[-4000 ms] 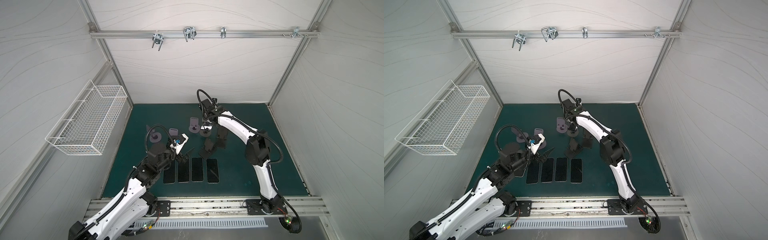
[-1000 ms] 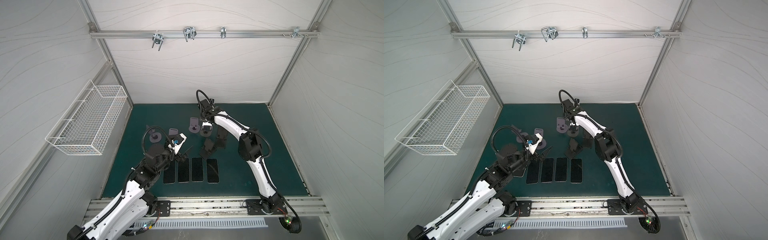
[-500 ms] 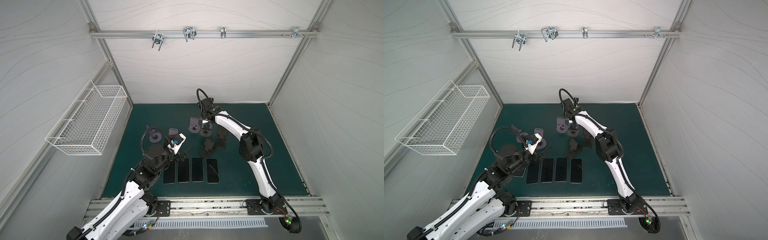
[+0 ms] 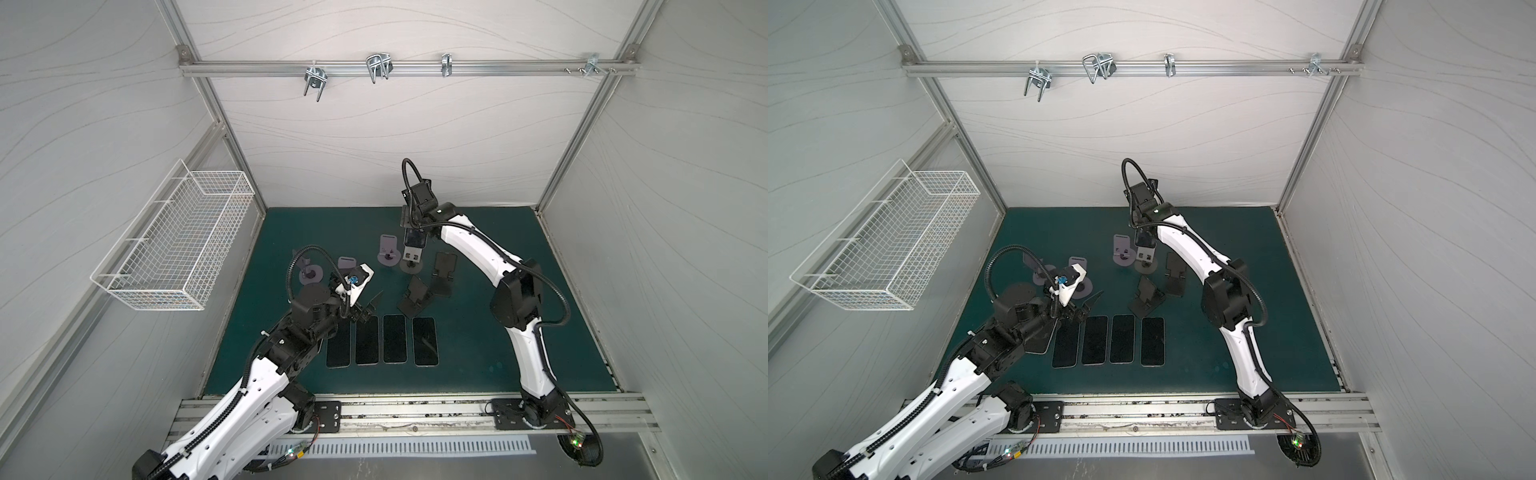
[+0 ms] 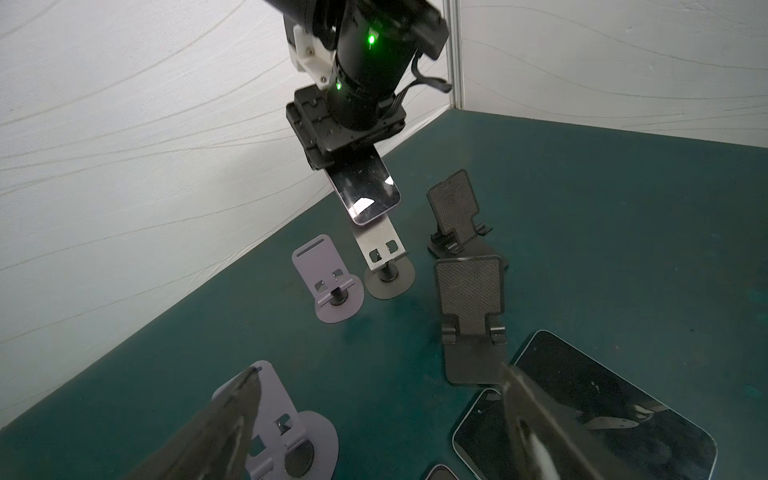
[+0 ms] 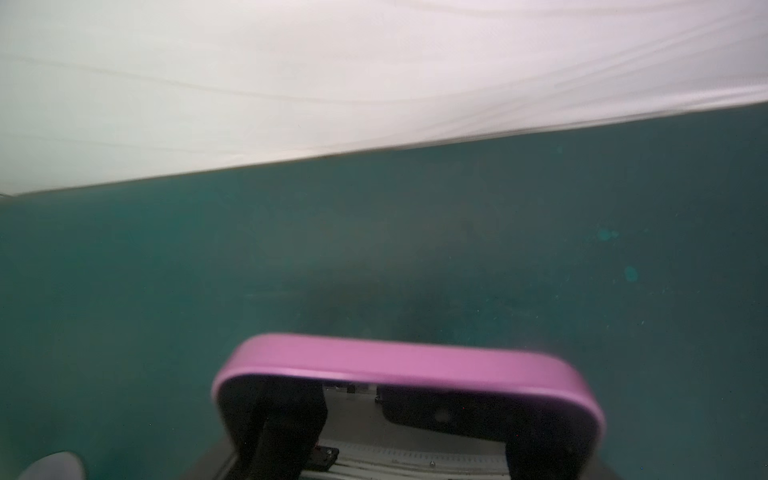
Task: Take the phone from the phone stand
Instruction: 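Lift the pink-framed phone off its lilac stand with the right gripper, then carry the phone nearer the robot beside the row of flat phones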
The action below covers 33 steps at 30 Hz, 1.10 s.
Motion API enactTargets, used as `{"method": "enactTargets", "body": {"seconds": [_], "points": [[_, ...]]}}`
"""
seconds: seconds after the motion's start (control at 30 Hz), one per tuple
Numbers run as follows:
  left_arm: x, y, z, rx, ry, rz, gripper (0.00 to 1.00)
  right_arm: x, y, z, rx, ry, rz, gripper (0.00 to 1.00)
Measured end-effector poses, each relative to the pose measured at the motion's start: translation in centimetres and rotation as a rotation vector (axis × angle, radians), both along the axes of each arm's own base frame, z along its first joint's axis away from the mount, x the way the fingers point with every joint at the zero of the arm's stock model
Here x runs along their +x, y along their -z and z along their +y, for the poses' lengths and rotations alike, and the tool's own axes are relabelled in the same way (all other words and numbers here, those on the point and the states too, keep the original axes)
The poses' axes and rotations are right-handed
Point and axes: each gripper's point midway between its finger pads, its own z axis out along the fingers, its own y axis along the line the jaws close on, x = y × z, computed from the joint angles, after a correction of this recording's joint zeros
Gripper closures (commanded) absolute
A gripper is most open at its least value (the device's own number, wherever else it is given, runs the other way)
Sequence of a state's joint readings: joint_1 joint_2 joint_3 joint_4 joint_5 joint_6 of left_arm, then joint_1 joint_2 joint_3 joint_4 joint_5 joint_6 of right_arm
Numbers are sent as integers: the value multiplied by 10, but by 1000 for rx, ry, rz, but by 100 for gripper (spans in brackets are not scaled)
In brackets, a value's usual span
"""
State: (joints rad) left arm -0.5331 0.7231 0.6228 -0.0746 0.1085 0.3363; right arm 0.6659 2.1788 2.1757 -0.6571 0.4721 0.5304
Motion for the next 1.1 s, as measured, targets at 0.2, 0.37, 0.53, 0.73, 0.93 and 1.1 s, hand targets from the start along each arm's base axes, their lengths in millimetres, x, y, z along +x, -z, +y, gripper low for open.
{"method": "enactTargets", "body": {"seconds": [0.2, 0.37, 0.53, 0.73, 0.93, 1.1], "points": [[-1, -37, -2, -75, -2, -8, 15, -28, -52, -18, 37, -28, -52, 40], [-2, -54, -14, -137, 13, 21, 17, -57, -76, -38, 39, -52, -68, 40], [-6, -59, -42, -143, 53, 59, 17, -84, -85, -57, 36, -75, -58, 40], [-21, -56, -85, -99, 131, 84, 16, -120, -87, -83, 24, -91, -30, 40], [-35, -50, -118, -56, 201, 98, 15, -161, -88, -114, 17, -92, -11, 40], [-45, -35, -140, -9, 248, 116, 14, -189, -81, -140, 8, -70, 8, 40]]}}
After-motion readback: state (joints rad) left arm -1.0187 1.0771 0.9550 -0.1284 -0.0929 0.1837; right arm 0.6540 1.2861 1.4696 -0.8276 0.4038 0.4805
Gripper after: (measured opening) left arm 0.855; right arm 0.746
